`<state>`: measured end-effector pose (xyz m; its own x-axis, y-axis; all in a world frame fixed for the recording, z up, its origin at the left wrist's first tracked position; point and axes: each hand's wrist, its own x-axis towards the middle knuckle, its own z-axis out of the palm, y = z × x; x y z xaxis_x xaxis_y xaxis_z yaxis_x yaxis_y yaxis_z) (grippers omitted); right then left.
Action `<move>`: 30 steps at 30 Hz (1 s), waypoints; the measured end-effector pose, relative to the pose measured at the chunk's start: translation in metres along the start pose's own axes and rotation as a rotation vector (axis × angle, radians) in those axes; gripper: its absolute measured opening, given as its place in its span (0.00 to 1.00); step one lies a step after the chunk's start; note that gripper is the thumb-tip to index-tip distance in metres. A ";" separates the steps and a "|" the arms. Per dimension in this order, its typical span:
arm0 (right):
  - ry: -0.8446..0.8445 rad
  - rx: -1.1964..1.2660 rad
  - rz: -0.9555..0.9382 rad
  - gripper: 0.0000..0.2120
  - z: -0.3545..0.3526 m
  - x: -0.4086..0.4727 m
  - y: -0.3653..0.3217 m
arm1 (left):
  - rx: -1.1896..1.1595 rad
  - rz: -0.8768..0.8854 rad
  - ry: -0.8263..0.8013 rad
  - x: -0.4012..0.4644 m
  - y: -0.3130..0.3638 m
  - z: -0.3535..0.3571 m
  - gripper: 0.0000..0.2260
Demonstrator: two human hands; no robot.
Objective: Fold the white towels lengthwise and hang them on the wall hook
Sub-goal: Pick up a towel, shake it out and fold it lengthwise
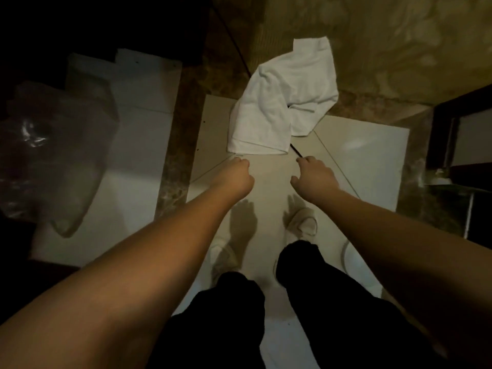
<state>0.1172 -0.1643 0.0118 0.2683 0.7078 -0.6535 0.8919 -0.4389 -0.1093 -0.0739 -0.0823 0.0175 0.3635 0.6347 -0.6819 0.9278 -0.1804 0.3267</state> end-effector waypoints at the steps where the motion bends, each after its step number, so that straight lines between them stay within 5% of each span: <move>1: 0.009 -0.022 -0.022 0.25 0.008 0.023 0.003 | 0.025 0.016 -0.008 0.025 0.003 0.008 0.18; 8: 0.017 -0.119 -0.101 0.21 0.062 0.156 0.029 | 0.178 0.062 -0.008 0.170 0.009 0.066 0.14; 14: 0.030 -0.015 -0.104 0.22 0.100 0.213 0.029 | 0.218 -0.031 0.012 0.246 -0.009 0.079 0.21; 22: 0.150 -0.171 -0.155 0.09 0.114 0.232 0.040 | 0.490 0.194 0.111 0.279 -0.029 0.070 0.13; 27: 0.087 -0.036 -0.112 0.08 0.100 0.237 0.028 | 0.472 0.256 0.142 0.277 -0.025 0.056 0.13; 30: 0.201 0.172 -0.075 0.10 0.072 0.228 0.024 | 0.331 0.258 0.186 0.260 -0.017 0.037 0.11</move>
<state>0.1732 -0.0532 -0.1941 0.2858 0.8302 -0.4786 0.8416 -0.4562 -0.2890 0.0079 0.0583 -0.1900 0.5930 0.6561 -0.4667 0.7968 -0.5616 0.2228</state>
